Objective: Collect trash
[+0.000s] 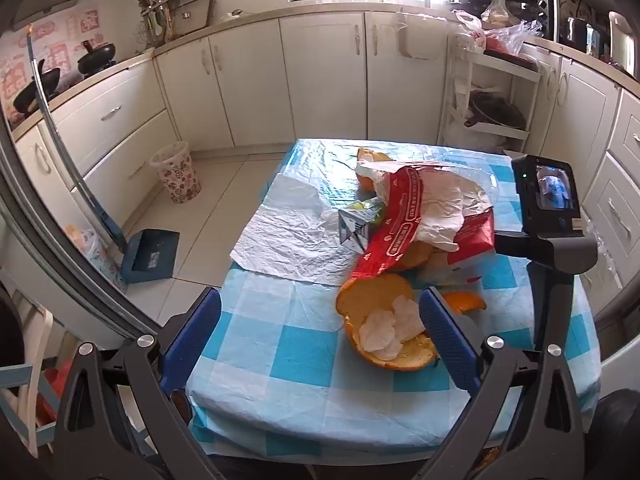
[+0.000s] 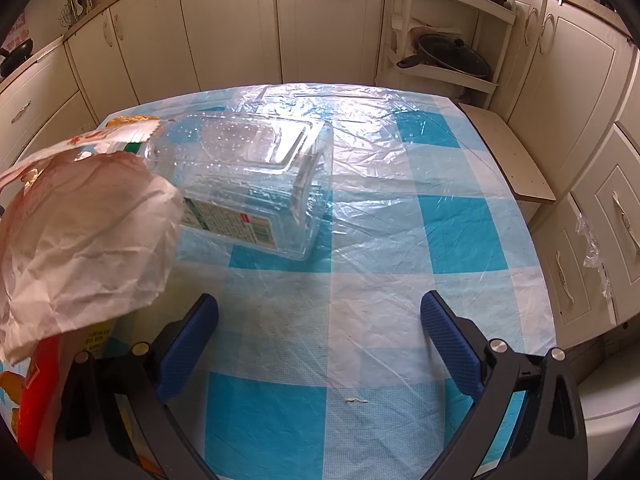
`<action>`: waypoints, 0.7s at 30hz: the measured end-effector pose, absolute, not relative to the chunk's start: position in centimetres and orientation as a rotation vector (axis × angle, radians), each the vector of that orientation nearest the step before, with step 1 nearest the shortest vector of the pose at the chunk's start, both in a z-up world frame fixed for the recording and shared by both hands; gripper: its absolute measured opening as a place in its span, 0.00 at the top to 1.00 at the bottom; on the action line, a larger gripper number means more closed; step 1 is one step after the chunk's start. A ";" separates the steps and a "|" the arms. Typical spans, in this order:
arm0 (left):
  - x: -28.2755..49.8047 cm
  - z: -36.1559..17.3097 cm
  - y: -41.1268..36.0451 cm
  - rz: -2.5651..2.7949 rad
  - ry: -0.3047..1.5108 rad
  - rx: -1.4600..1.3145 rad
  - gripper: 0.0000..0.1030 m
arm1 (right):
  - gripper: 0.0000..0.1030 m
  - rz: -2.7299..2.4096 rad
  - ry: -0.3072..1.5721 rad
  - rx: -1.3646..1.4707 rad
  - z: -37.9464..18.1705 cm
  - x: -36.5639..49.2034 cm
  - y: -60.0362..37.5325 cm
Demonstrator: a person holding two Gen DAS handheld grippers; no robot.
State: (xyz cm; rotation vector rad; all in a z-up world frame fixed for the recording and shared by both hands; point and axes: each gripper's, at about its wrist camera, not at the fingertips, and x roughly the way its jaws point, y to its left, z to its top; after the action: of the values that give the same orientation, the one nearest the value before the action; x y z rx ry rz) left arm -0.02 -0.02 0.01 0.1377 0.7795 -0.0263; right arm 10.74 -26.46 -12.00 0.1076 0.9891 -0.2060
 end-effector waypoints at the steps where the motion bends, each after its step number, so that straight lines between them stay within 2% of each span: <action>1: -0.1 0.1 0.0 -0.009 0.772 0.147 0.07 | 0.06 -0.206 0.989 0.107 -12.0 10.7 -26.5; 5: -0.4 0.4 1.2 0.040 0.717 0.122 0.07 | 0.06 -0.206 0.989 0.107 -12.0 10.7 -26.5; 11: -0.1 -0.2 2.0 0.008 0.783 0.117 0.07 | 0.06 -0.207 0.989 0.107 -12.0 10.7 -26.5; 21: -0.3 0.0 2.5 -0.008 0.787 0.106 0.07 | 0.06 -0.207 0.989 0.107 -12.0 10.7 -26.4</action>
State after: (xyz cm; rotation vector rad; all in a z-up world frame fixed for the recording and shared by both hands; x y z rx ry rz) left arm -0.32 2.49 0.03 0.1060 0.7873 -0.0083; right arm 10.74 -26.44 -11.99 0.1072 0.9893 -0.2074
